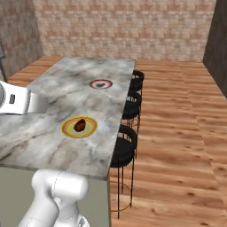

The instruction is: Transport the steak and lime to the fridge. Place the steak on the rack containing meat and place the lime on the rack containing the vegetable, ensuring meats and vegetables are on different racks.

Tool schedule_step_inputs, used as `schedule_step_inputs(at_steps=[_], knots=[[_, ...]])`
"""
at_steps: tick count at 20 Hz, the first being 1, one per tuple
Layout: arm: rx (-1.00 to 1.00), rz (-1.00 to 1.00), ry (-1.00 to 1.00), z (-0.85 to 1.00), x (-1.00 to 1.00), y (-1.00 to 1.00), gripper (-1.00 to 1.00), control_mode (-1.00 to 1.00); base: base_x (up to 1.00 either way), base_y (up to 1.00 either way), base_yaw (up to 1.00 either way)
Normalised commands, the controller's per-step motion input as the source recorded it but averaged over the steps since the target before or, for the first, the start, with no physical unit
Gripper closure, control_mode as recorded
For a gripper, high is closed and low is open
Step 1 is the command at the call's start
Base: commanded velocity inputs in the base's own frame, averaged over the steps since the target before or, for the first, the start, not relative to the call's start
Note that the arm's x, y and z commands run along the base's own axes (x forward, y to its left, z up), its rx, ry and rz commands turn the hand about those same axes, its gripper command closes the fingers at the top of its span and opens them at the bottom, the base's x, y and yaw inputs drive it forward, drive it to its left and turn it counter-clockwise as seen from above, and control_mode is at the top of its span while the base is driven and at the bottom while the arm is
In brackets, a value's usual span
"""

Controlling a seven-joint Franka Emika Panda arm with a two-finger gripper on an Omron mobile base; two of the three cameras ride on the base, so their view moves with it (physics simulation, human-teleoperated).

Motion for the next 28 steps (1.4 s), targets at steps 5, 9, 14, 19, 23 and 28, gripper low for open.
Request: schedule_step_inputs(at_steps=[5, 9, 14, 19, 23, 28], knots=[[0.00, 0.00, 0.00, 0.00, 0.00, 0.00, -1.00, 1.00, 0.52, -0.04, 0.49], [0.00, 0.00, 0.00, 0.00, 0.00, 0.00, -1.00, 1.00, 0.67, 0.00, 0.28], [0.00, 0.00, 0.14, -0.04, 0.20, 0.00, -1.00, -1.00, 0.67, -0.01, 0.14], [-0.02, 0.00, 0.74, -0.27, 1.00, -0.03, -1.00, -1.00, 0.00, 0.00, 0.00], [-0.02, 0.00, 0.59, -0.57, 0.88, 0.00, -1.00, -1.00, 0.00, 0.00, 0.00], [0.00, 0.00, 0.35, -0.97, 0.81, 0.00, -1.00, -1.00, 0.00, 0.00, 0.00]])
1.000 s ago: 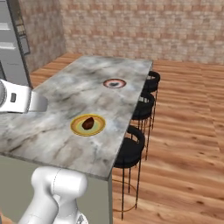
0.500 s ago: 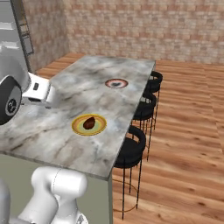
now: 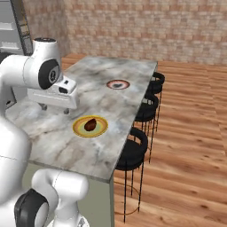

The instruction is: Transport the steak and lime to the fridge. Place the steak on the rack containing meat and place the lime on the rack containing the vegetable, ensuring meats and vegetables are on different racks.

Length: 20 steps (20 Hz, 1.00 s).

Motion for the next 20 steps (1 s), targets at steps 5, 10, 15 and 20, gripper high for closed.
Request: schedule_step_inputs(at_steps=[5, 10, 15, 20], knots=[[0.00, 0.00, 0.10, -0.91, 0.77, 0.00, -1.00, -1.00, 0.00, 0.00, 0.00], [-0.01, 0.00, 0.03, -0.57, 0.72, 0.00, -1.00, -1.00, 0.00, 0.00, 0.00], [-0.03, -0.02, 0.22, -0.47, 0.85, 0.00, -1.00, -1.00, 0.00, 0.00, 0.00], [-0.05, -0.06, 0.18, -0.41, 0.80, 0.00, -1.00, -1.00, 0.00, 0.00, 0.00]])
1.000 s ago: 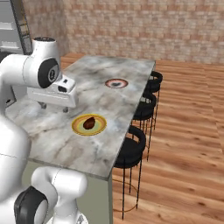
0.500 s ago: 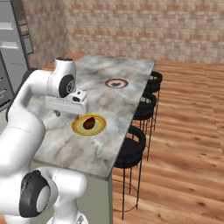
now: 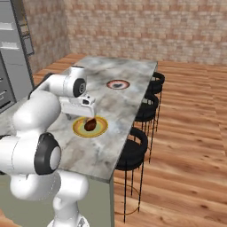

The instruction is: Transport the steak and lime to the fridge. Place the steak on the rack containing meat and place the lime on the rack containing the vegetable, ensuring meats and vegetables are on different racks.

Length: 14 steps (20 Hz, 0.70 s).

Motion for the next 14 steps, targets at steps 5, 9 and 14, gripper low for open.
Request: schedule_step_inputs(at_steps=[5, 9, 14], knots=[[-0.03, -0.05, 0.01, -0.14, 0.40, 0.00, -1.00, -1.00, 0.00, 0.00, 0.00], [0.00, -0.04, 0.00, -0.23, 0.39, 0.00, -1.00, -1.00, 0.00, 0.00, 0.00], [0.00, 0.00, -0.04, -0.31, 0.19, 0.00, -1.00, -1.00, 0.00, 0.00, 0.00]])
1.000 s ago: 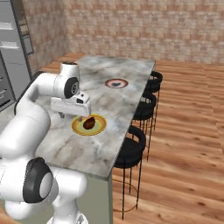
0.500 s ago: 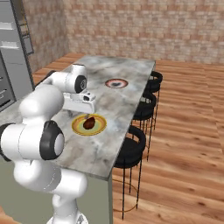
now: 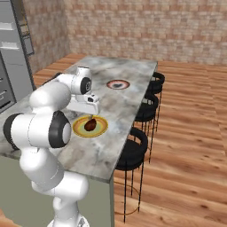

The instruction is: Transport the steak and lime to the fridge. Place the steak on the rack containing meat and place the lime on the rack containing the vegetable, ensuring meats and vegetables are on different racks.

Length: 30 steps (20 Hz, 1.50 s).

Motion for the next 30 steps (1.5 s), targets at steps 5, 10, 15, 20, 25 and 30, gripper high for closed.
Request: schedule_step_inputs(at_steps=[5, 10, 15, 20, 25, 30], knots=[[-0.02, -0.01, -0.07, -0.37, 0.13, 0.00, -1.00, -1.00, 0.00, 0.00, 0.00], [-0.01, -0.02, -0.10, -0.26, 0.14, 0.06, -1.00, -1.00, 0.00, 0.00, 0.00], [0.00, -0.05, -0.11, -0.17, 0.13, 0.02, -1.00, -1.00, 0.00, 0.00, 0.00], [0.00, -0.06, -0.06, -0.19, 0.27, 0.00, -1.00, -1.00, 0.00, 0.00, 0.00], [0.00, 0.00, 0.00, -0.20, 0.42, 0.00, -1.00, -1.00, 0.00, 0.00, 0.00], [0.00, 0.00, 0.00, -0.15, 0.42, 0.00, -1.00, -1.00, 0.00, 0.00, 0.00]])
